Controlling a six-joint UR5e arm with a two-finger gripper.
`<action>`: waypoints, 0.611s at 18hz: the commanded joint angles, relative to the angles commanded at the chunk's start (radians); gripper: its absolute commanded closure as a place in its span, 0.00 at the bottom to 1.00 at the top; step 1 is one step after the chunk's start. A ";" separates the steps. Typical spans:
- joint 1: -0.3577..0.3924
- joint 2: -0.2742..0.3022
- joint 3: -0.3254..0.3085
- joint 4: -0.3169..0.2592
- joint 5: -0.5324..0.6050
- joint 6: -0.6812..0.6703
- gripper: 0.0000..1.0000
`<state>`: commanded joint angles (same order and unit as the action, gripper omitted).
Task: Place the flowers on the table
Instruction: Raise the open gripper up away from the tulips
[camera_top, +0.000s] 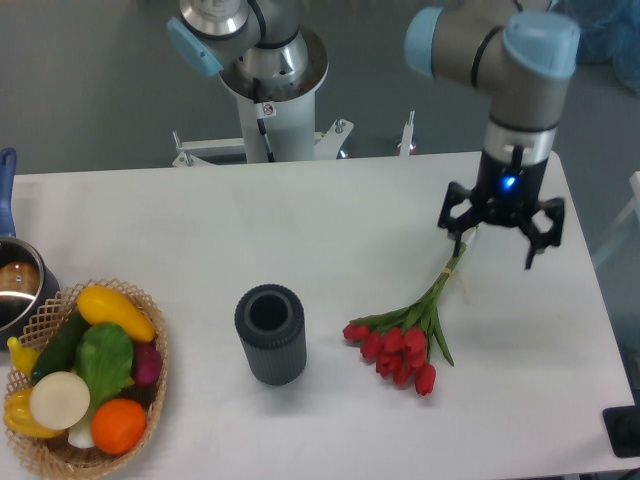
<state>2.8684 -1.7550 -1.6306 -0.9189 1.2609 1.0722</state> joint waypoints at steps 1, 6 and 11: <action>0.014 0.011 0.000 0.000 0.000 0.005 0.00; 0.078 0.084 -0.026 -0.029 0.008 0.135 0.00; 0.114 0.130 -0.028 -0.109 0.095 0.329 0.00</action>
<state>2.9821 -1.6245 -1.6582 -1.0276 1.3557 1.4015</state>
